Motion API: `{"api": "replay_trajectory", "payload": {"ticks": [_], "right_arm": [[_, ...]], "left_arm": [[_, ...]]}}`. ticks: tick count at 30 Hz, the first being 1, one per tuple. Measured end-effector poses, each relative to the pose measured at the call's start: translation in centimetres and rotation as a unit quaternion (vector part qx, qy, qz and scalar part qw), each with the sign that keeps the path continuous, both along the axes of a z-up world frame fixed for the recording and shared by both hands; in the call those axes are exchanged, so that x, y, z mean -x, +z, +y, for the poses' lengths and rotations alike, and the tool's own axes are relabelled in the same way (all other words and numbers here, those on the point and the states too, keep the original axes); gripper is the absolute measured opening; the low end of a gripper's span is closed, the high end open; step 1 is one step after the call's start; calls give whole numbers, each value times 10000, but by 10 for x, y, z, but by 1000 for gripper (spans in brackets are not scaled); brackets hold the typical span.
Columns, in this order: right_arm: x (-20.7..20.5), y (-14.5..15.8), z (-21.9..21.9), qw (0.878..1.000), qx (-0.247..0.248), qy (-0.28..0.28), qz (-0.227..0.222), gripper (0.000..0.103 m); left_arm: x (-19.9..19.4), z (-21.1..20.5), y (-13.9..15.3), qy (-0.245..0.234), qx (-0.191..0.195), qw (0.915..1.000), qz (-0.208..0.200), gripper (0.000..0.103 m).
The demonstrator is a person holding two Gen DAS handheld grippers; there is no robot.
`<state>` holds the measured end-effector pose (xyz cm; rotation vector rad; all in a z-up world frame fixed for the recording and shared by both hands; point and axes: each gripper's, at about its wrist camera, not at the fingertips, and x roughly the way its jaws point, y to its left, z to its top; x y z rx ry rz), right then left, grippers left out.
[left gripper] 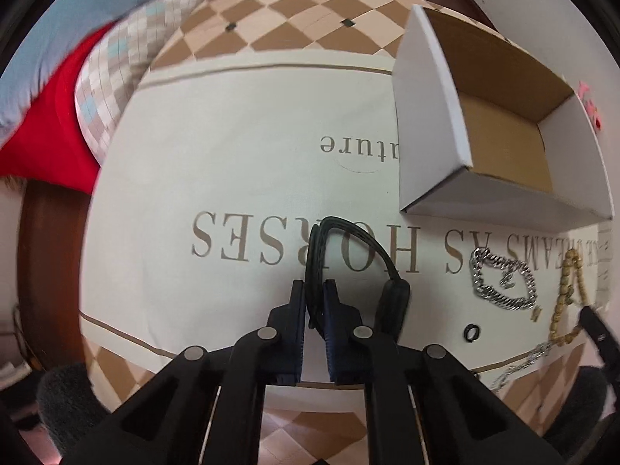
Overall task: Organize jewelry
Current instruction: 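Carry the watch and bead bracelet into the white box and release both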
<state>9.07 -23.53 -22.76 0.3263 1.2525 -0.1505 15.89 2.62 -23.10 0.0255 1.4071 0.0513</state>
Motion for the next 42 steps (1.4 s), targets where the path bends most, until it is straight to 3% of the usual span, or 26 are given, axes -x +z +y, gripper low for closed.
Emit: {"api": "replay_trajectory", "payload": {"ticks": [9, 16, 21, 25, 31, 33, 37, 38, 39, 40, 41, 42], "right_arm": [[11, 31, 2, 9986, -351, 171, -368, 9], [10, 72, 5, 9947, -626, 306, -753, 9], [-6, 115, 7, 9891, -793, 500, -1134, 9], [-29, 140, 10, 9847, -877, 651, -1357, 9], [-82, 134, 19, 9841, -986, 863, -1196, 9], [-98, 121, 22, 9852, -1038, 910, -1020, 9], [-125, 91, 24, 9863, -1180, 964, -625, 10], [-131, 86, 24, 9870, -1153, 980, -533, 10], [-135, 81, 25, 9864, -1189, 1034, -467, 10], [-138, 77, 25, 9870, -1150, 1056, -375, 13], [-140, 75, 24, 9885, -1051, 1041, -314, 26], [-140, 75, 23, 9892, -981, 1043, -300, 35]], "left_arm": [[23, -13, 34, -190, -3, 9992, -348, 4], [42, -16, 89, -382, 318, 9963, -705, 4], [15, -30, 120, -545, 542, 9926, -944, 4], [-20, -37, 128, -611, 701, 9909, -973, 4], [-66, -52, 115, -816, 860, 9906, -675, 4], [-81, -54, 107, -780, 924, 9916, -453, 13], [-101, -53, 97, -651, 994, 9927, -223, 18], [-104, -51, 96, -599, 999, 9930, -206, 29], [-106, -50, 95, -577, 980, 9933, -208, 53], [-107, -49, 97, -561, 946, 9937, -226, 69], [-107, -47, 99, -532, 925, 9939, -294, 85], [-105, -44, 103, -502, 919, 9937, -391, 86]]}}
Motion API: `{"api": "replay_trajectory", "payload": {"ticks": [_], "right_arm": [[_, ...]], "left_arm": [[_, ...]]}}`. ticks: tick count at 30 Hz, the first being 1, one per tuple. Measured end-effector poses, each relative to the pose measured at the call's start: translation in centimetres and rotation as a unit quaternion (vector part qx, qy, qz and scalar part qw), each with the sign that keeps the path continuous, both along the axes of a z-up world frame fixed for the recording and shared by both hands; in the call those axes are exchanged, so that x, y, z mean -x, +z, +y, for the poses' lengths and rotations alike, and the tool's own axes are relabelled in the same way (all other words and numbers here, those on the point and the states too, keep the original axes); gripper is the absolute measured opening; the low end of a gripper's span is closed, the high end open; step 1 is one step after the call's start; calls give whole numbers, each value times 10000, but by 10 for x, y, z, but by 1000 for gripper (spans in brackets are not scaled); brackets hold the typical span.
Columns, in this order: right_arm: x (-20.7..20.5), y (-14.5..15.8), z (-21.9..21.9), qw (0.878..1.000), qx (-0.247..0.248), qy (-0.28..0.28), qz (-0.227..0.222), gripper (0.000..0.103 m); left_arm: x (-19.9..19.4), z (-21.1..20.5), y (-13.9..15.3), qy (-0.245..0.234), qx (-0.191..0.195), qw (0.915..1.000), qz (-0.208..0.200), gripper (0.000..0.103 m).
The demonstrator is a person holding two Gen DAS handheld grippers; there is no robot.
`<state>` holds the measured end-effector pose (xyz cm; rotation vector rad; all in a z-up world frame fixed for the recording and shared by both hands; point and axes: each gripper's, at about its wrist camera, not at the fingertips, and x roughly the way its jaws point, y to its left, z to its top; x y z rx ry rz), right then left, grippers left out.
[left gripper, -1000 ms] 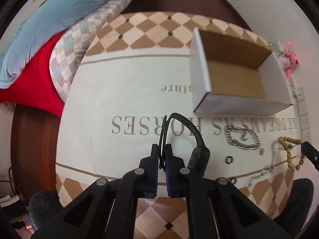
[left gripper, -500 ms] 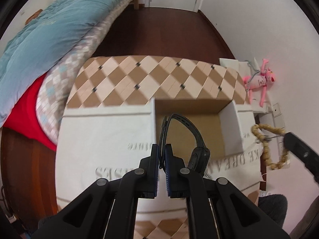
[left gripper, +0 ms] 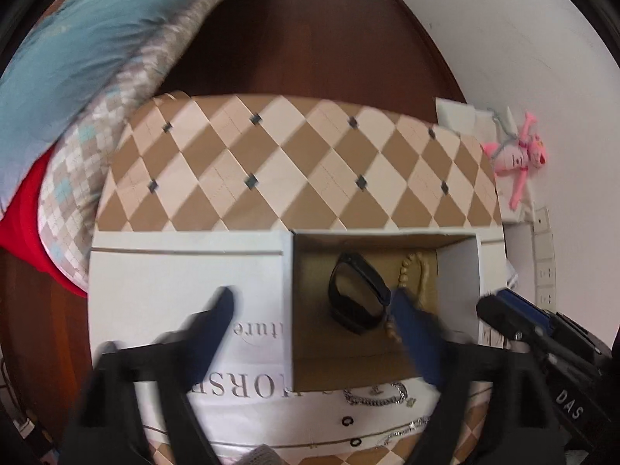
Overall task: Organize jewelry
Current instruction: 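Carry the watch and bead bracelet into the white box and release both, then withdraw both tools from the box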
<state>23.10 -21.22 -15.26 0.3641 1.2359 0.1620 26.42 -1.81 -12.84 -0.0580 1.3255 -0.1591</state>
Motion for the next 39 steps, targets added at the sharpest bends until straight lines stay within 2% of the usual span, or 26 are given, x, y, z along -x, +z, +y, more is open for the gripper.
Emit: {"api": "replay_trajectory", "payload": {"ticks": [1, 2, 4, 6, 7, 8, 12, 15, 23, 27, 30, 39], "right_arm": [[1, 0, -1, 10000, 85, -15, -18, 48], [3, 1, -1, 9998, 177, -18, -53, 55], [9, 1, -2, 9984, 558, -12, -86, 59], [14, -2, -1, 9956, 935, -4, -85, 78], [18, -5, 0, 9930, 1181, -2, -80, 92], [22, -8, 0, 9913, 1314, 2, -96, 97], [33, -22, 5, 9827, 1849, 93, -77, 99], [38, -31, 10, 9799, 1989, 115, -89, 102], [52, -32, 11, 9772, 2113, 5, -191, 102], [61, -21, 10, 9784, 2037, -100, -338, 102], [72, -7, 10, 9750, 2146, -191, -551, 102], [113, 44, 11, 9662, 2323, -332, -1067, 102]], "left_arm": [[2, 2, 2, 26, -21, 10000, -60, 86], [4, 4, 3, 59, -78, 9999, -90, 88], [10, 9, 2, 118, -171, 9997, -157, 97], [19, 13, -1, 207, -349, 9988, -266, 101], [26, 15, -4, 234, -446, 9983, -308, 101], [31, 16, -7, 260, -498, 9979, -333, 101], [49, 18, -21, 290, -660, 9966, -397, 101], [56, 17, -27, 314, -850, 9948, -471, 101], [71, 19, -27, 431, -876, 9937, -559, 101], [84, 18, -15, 497, -839, 9929, -675, 101], [96, 16, -3, 518, -939, 9907, -839, 101], [132, 14, 43, 476, -924, 9853, -1354, 101]]}}
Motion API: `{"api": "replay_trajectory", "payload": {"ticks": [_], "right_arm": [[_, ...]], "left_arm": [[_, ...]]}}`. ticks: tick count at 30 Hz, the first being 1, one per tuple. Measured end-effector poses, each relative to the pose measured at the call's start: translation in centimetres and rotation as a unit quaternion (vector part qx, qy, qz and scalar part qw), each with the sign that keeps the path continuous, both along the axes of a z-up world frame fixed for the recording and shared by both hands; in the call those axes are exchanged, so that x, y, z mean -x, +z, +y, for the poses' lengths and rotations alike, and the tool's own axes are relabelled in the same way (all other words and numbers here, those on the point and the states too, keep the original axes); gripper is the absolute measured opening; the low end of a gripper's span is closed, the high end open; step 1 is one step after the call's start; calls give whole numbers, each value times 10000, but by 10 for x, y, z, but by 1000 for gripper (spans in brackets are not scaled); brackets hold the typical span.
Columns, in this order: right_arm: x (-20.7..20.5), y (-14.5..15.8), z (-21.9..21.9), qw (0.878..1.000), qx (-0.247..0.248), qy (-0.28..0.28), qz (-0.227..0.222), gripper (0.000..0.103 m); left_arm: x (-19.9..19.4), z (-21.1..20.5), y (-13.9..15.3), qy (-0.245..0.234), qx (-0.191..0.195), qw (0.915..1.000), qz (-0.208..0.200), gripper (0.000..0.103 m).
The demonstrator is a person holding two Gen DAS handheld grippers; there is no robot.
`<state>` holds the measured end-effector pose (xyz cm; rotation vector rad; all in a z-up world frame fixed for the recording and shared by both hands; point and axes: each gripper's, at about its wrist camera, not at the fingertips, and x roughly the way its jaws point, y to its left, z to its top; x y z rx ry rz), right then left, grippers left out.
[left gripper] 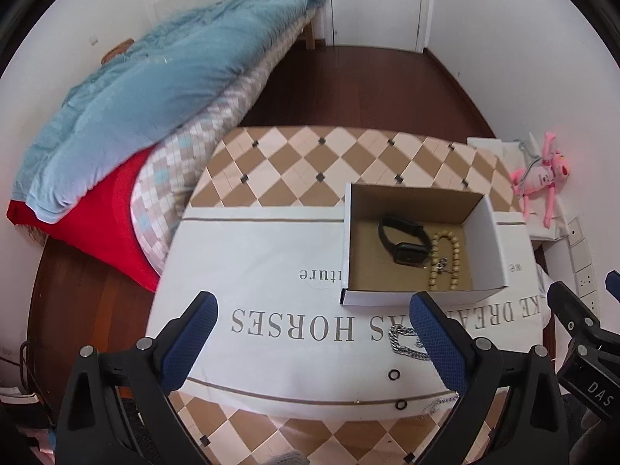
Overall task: Organize jewelry
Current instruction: 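Withdraw both tools from the box, then grasp the thin silver chain with the right gripper while the left grasps a gold charm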
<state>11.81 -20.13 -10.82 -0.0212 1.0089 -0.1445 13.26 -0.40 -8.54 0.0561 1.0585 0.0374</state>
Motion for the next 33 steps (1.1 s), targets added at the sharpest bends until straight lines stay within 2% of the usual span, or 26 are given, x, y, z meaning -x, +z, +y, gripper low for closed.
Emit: {"api": "replay_trajectory", "payload": {"ticks": [8, 13, 17, 20, 24, 29, 30, 32, 33], "right_arm": [[34, 44, 0, 9993, -89, -4, -364, 102], [48, 59, 0, 9987, -127, -10, -490, 102], [59, 65, -1, 9981, -257, -26, -557, 102], [66, 62, -3, 9980, -365, -42, -510, 102], [70, 36, -10, 9984, -518, -158, -147, 102], [75, -29, -28, 9937, -934, -340, 509, 102], [76, -44, -32, 9918, -1035, -386, 647, 100], [78, -78, -37, 9865, -1229, -491, 967, 88], [79, -93, -39, 9842, -1288, -539, 1092, 85]], "left_arm": [[29, 0, 35, -111, 42, 9996, -271, 101], [45, -1, 52, -134, 112, 9990, -419, 101], [51, -4, 54, -131, 47, 9990, -420, 101], [54, -2, 44, 24, -24, 9990, -436, 101], [55, 5, 12, 192, -85, 9994, -272, 101], [59, 12, -43, 254, -180, 9990, 313, 101], [60, 13, -55, 253, -234, 9985, 435, 101], [65, 15, -74, 284, -331, 9971, 628, 101], [67, 17, -83, 290, -351, 9965, 707, 101]]}}
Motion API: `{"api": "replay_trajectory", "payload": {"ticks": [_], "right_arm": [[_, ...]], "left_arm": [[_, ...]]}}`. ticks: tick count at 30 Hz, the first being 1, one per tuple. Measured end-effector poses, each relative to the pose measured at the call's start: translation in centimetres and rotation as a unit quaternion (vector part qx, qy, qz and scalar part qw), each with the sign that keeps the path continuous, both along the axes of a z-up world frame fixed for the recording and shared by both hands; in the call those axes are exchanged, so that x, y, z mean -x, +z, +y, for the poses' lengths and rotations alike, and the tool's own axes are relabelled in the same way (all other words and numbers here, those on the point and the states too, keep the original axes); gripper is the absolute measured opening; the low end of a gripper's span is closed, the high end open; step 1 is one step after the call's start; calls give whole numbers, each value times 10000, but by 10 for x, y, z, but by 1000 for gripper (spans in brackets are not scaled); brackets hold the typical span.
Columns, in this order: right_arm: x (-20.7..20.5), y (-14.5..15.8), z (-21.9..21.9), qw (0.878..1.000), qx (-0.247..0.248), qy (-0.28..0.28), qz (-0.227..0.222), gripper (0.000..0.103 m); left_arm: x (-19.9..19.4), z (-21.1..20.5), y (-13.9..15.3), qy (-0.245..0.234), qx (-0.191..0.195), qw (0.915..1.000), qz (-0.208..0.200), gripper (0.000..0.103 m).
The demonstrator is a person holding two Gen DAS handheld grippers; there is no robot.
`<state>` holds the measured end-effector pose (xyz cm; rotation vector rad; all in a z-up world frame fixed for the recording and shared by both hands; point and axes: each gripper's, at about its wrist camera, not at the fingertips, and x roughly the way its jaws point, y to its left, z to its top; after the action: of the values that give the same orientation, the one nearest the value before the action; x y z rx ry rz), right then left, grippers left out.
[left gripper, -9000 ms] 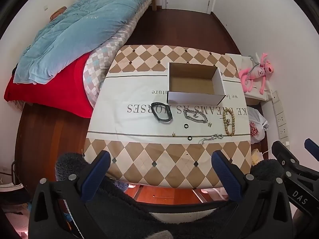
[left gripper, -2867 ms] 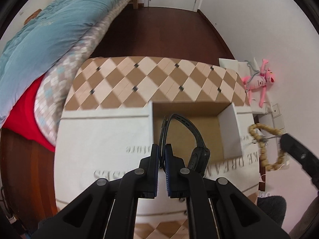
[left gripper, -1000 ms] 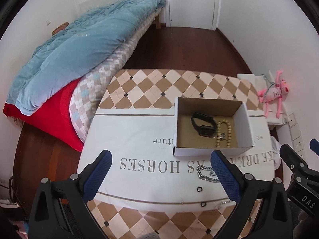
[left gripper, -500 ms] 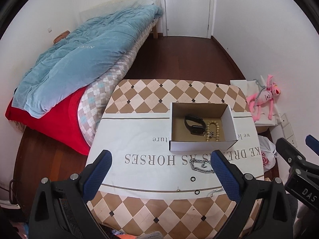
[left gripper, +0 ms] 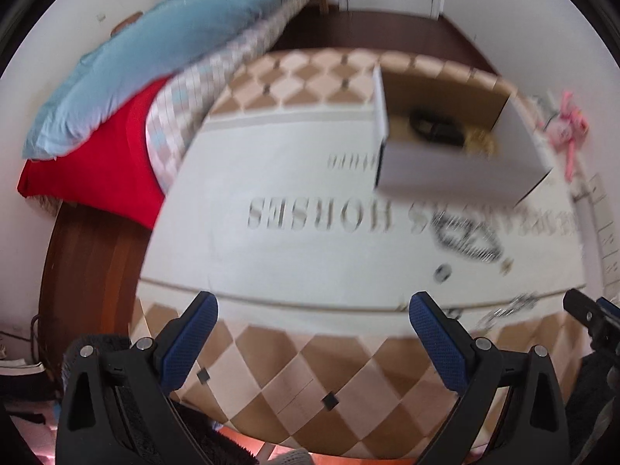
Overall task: Organize jewelry
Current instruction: 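Grasp the thin silver chain with the right gripper while the left grasps a gold charm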
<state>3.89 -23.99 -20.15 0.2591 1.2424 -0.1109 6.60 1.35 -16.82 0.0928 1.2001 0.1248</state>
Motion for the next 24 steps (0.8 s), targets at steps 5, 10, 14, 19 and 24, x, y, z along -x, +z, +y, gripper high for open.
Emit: {"api": "replay_trajectory", "payload": {"ticks": [5, 10, 14, 19, 24], "right_arm": [[-3, -46, 2, 9998, -116, -24, 171, 81], [-6, -60, 17, 9996, 226, 131, 50, 76], [-4, -58, 34, 9974, 595, 378, -134, 46], [-4, -52, 38, 9971, 583, 445, -208, 5], [-1, -43, 13, 9993, 113, 44, -362, 5]], "left_arm": [[4, 9, -29, 83, -83, 9995, 298, 101], [7, 15, -43, 141, -118, 9987, 477, 101], [9, 12, -47, 113, -97, 9986, 510, 101], [6, 0, -45, -89, -21, 9988, 472, 100], [4, -11, -45, -279, 195, 9982, 490, 94]]}}
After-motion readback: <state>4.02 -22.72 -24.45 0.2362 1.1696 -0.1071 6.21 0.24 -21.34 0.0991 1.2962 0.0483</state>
